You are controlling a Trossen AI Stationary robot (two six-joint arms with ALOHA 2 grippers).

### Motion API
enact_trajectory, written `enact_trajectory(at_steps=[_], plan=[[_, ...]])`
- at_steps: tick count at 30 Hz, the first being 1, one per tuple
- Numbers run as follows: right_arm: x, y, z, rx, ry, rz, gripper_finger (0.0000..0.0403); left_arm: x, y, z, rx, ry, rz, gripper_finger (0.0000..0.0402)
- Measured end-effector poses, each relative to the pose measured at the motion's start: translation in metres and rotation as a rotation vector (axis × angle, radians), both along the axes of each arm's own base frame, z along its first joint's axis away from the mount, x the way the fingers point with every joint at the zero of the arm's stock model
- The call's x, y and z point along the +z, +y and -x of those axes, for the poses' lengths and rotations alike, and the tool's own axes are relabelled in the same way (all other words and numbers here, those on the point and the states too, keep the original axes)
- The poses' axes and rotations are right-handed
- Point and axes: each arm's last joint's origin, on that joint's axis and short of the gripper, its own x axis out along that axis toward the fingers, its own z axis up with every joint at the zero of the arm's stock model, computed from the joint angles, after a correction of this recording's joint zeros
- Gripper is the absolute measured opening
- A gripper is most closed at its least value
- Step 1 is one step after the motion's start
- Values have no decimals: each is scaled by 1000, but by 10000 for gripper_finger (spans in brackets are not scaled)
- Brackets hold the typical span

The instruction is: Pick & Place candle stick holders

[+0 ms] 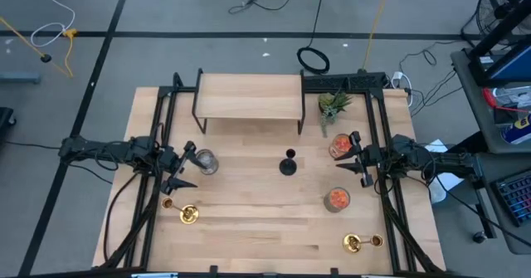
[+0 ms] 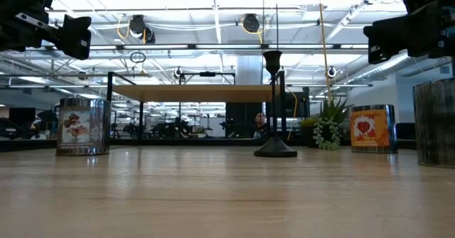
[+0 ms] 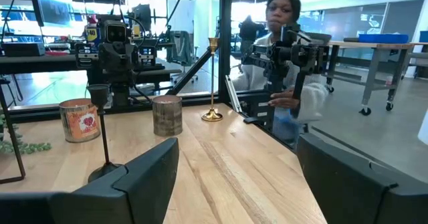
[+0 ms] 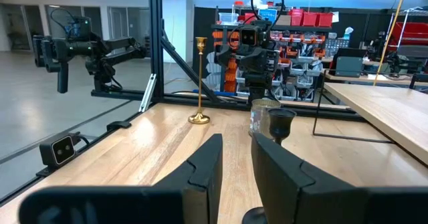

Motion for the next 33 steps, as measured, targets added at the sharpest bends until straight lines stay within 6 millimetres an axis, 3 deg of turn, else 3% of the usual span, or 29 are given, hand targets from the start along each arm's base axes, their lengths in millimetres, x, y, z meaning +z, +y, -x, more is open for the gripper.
enact_trajectory(at_steps=[33], plan=[[1,0,0,-5,-18,53,78,0,0,0,0,0,0,308]])
